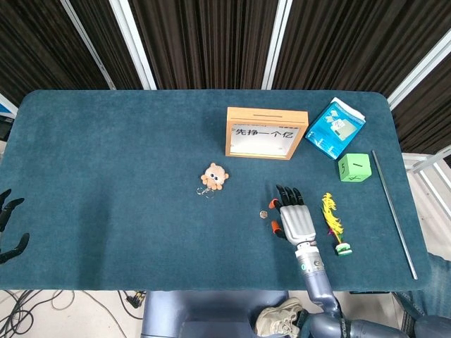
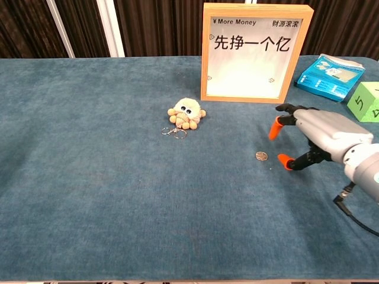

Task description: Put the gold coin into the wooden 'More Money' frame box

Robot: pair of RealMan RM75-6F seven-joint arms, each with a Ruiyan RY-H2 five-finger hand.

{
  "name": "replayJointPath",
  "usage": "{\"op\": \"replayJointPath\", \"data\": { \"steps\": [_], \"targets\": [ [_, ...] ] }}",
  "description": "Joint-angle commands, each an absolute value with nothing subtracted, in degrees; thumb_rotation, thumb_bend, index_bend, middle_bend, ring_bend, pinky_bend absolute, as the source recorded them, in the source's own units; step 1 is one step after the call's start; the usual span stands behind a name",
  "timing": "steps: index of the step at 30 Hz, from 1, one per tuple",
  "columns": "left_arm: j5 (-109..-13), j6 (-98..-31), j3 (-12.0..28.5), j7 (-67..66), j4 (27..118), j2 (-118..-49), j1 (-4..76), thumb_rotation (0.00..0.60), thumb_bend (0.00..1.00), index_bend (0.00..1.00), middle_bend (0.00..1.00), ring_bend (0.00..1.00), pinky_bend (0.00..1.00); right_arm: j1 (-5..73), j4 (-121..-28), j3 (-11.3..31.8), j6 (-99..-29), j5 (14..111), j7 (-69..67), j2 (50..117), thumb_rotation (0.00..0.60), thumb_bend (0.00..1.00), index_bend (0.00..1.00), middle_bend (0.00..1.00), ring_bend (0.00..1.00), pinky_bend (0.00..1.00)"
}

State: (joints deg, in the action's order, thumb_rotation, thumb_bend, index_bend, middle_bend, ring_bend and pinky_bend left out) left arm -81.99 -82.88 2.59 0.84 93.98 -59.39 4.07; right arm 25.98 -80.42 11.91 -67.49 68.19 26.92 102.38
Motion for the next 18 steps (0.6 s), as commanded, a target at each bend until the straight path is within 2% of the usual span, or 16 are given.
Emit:
{"op": "replayJointPath", "data": {
  "steps": [1,18],
  "targets": [
    [-81.96,-82.88,2.60,0.87,94.03,-59.36,4.07,0.600,0.36,0.17,0.00,0.00,0.01,26.81,-79.43,12.14,-66.85,67.78,27.18,103.31,0.600,0.47,0.38,0.06,0.02,0.00],
    [-81.63,-82.32,2.58,1.06,94.23,-59.10,4.21,0.600,0.36,0.17,0.00,0.00,0.01,28.37,-75.96,11.65,-66.09,66.02,27.87,106.21,0.600,0.47,0.40,0.06,0.02,0.00]
  ]
}}
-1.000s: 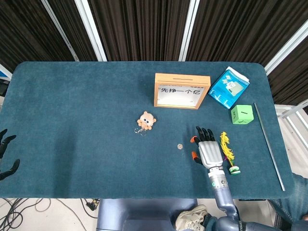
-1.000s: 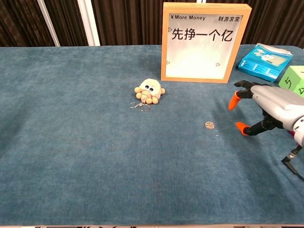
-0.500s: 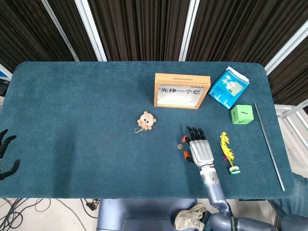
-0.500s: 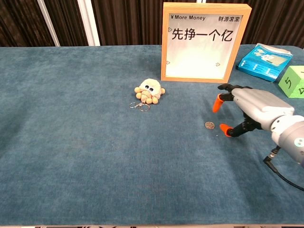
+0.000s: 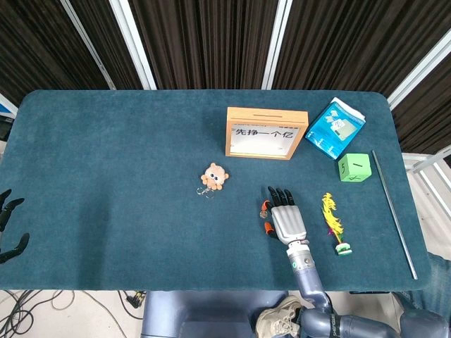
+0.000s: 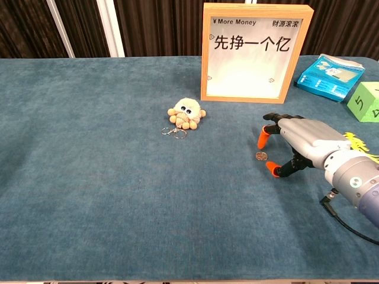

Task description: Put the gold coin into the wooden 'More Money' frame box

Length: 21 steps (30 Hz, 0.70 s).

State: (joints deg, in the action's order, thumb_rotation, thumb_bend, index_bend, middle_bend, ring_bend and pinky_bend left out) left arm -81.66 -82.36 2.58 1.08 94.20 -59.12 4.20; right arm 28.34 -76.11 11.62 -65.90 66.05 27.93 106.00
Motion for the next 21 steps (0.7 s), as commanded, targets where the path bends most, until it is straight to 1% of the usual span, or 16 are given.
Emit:
{"op": "replayJointPath", "data": {
  "steps": [1,21],
  "targets": [
    [-81.62,-82.30,2.57,1.05,94.24,-59.10,4.22,0.600,0.36,0.17,0.00,0.00,0.01,28.40,-75.88,11.68,-66.12,65.96,27.77,106.33,0.600,0.47,0.40,0.06,0.02,0.00],
    [-81.44,-82.13,2.56,0.89,94.41,-58.99,4.26,0.600,0.36,0.17,0.00,0.00,0.01,28.73,-74.64,11.21,-65.66,65.08,27.01,107.09,0.600,0.47,0.41,0.06,0.02,0.00]
  ]
}}
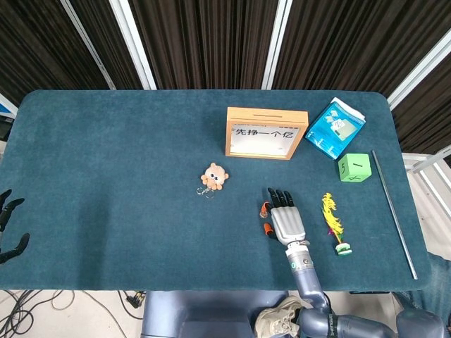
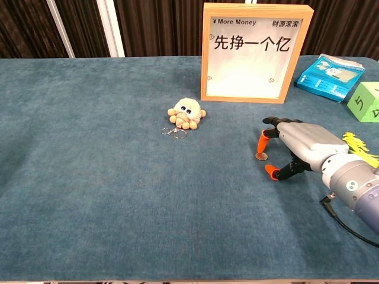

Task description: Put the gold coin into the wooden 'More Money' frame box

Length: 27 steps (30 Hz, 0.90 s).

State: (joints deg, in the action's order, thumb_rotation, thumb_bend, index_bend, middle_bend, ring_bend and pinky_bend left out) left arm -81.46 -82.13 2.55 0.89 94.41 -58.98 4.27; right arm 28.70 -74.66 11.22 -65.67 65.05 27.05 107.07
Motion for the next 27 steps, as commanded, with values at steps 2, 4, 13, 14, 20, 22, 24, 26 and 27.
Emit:
{"op": "replayJointPath", "data": {
  "steps": [2,4,13,14,20,22,24,26,27],
  "targets": [
    [-81.37,-82.06,2.55,0.85,94.43,-58.98,4.27,0.600,0.36,0.17,0.00,0.00,0.01,28.83,-74.50,11.22,-65.59,65.06,27.01,107.15,0.600,0.47,0.41,0.06,0.02,0.00],
    [-81.30,-81.98,2.54,0.78,94.49,-58.95,4.29,0.600,0.36,0.17,0.00,0.00,0.01,28.94,-74.23,11.28,-65.45,64.86,27.11,107.25,0.600,0.47,0.41,0.06,0.02,0.00],
    [-81.63,-82.19,2.49,0.87,94.36,-58.98,4.27,0.600,0.36,0.17,0.00,0.00,0.01,29.45,-73.63,11.74,-64.77,63.67,27.68,107.71,0.600,0.47,0.43,0.06,0.02,0.00],
    [-81.62,-82.18,2.50,0.89,94.38,-58.96,4.27,0.600,0.36,0.17,0.00,0.00,0.01,29.56,-73.51,11.82,-64.69,63.64,27.65,107.77,0.600,0.47,0.44,0.06,0.02,0.00],
    [-81.46,-81.94,2.49,0.86,94.46,-58.88,4.35,0.600,0.36,0.17,0.00,0.00,0.01,30.20,-72.45,12.43,-64.49,63.35,27.31,108.54,0.600,0.47,0.51,0.06,0.02,0.00],
    [-81.48,-81.90,2.48,0.90,94.48,-58.85,4.36,0.600,0.36,0.17,0.00,0.00,0.01,30.36,-72.11,12.54,-64.30,63.15,27.17,108.83,0.600,0.47,0.53,0.06,0.02,0.00],
    [-81.49,-81.87,2.46,0.88,94.49,-58.83,4.38,0.600,0.36,0.17,0.00,0.00,0.01,30.44,-71.90,12.69,-64.17,62.99,26.88,109.07,0.600,0.47,0.54,0.06,0.02,0.00],
    [-81.45,-81.83,2.46,0.91,94.50,-58.82,4.38,0.600,0.36,0.17,0.00,0.00,0.01,30.52,-71.54,12.81,-64.11,62.85,26.55,109.40,0.600,0.47,0.55,0.06,0.02,0.00],
    [-81.43,-81.80,2.47,0.91,94.51,-58.81,4.39,0.600,0.36,0.17,0.00,0.00,0.01,30.56,-71.41,12.83,-64.07,62.81,26.44,109.50,0.600,0.47,0.55,0.06,0.02,0.00]
  ]
}}
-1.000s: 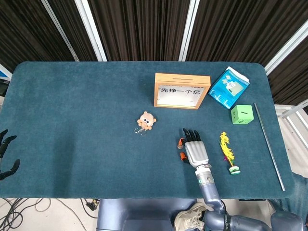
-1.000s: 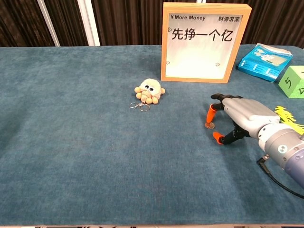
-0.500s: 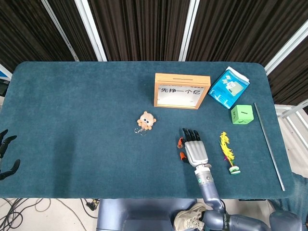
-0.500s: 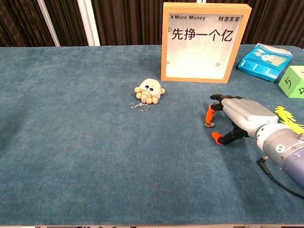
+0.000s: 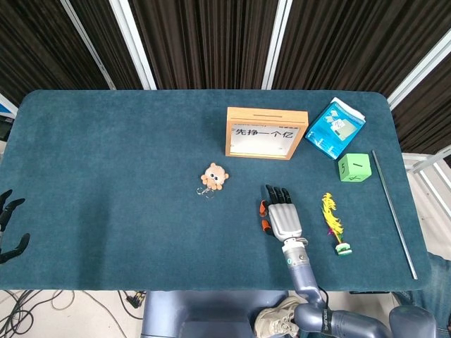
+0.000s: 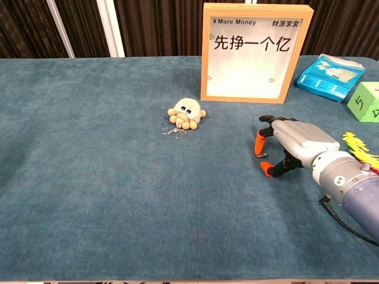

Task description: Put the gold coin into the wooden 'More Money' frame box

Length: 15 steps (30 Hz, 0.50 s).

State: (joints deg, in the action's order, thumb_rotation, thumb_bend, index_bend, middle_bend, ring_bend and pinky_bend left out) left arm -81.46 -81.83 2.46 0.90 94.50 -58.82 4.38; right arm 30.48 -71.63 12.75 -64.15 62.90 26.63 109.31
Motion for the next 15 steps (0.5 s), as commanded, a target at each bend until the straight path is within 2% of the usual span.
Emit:
{"op": "replayJointPath", "data": {
  "steps": [1,15],
  "targets": [
    [-81.40,-81.76,2.47,0.89,94.53,-58.80,4.41,0.600,0.36,0.17,0.00,0.00,0.01,30.60,-71.30,12.87,-64.04,62.76,26.28,109.61,0.600,0.47,0.55,0.06,0.02,0.00],
    [-81.17,-81.39,2.41,0.91,94.74,-58.63,4.51,0.600,0.36,0.19,0.00,0.00,0.01,31.22,-70.37,13.87,-64.54,63.41,23.60,110.50,0.600,0.47,0.68,0.06,0.02,0.00]
  ]
}}
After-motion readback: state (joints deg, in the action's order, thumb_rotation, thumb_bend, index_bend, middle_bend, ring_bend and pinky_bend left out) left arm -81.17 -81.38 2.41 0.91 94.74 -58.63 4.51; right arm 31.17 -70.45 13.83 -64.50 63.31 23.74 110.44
